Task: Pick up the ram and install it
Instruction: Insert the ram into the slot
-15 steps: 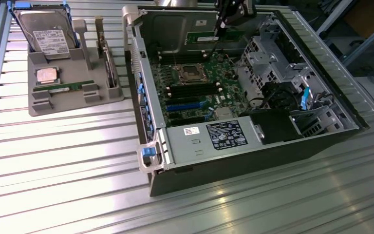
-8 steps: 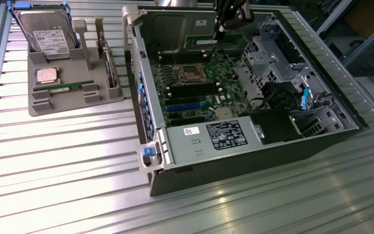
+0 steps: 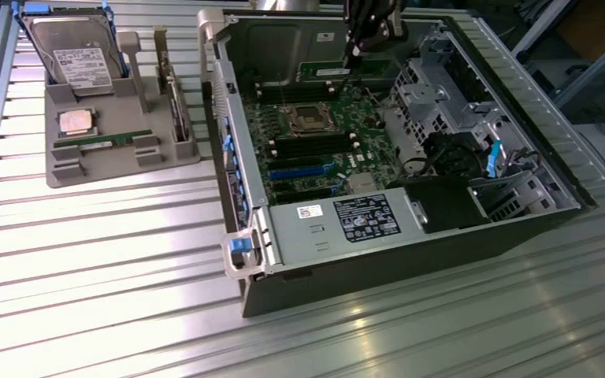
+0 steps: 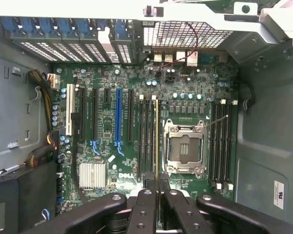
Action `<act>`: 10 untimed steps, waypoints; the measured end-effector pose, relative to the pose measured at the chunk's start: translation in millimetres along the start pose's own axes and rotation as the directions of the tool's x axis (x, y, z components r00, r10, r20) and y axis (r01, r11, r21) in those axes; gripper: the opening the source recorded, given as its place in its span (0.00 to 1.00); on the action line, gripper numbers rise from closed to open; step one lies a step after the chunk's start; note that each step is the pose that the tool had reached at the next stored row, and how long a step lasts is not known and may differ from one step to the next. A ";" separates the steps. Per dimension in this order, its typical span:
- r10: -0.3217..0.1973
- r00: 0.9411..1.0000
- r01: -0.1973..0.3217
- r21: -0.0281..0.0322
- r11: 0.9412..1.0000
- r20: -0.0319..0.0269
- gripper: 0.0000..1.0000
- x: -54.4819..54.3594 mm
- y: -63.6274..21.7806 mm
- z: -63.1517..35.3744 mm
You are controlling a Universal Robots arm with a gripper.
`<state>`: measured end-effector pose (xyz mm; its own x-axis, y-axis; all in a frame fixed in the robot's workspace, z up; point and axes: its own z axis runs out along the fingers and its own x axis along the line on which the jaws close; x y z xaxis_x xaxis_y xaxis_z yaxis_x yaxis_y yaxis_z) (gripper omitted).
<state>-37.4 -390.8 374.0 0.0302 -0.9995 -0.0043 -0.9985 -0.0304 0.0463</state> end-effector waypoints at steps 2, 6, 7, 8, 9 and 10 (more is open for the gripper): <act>0.000 1.000 0.000 0.000 1.000 0.000 0.12 0.2 0.0 2.9; 0.000 1.000 0.000 0.000 1.000 0.000 0.12 0.4 -0.1 7.5; 0.000 1.000 0.000 0.000 1.000 0.000 0.12 0.5 0.0 9.2; 0.000 1.000 0.000 0.000 1.000 0.000 0.12 0.6 -0.1 10.9; 0.000 1.000 0.000 0.000 1.000 0.000 0.12 0.6 -0.1 12.2; 0.000 1.000 0.000 0.000 1.000 0.000 0.12 0.7 -0.1 13.8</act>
<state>-37.9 -391.5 360.2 0.0302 -0.9995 -0.0043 -0.9985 -0.0304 0.0463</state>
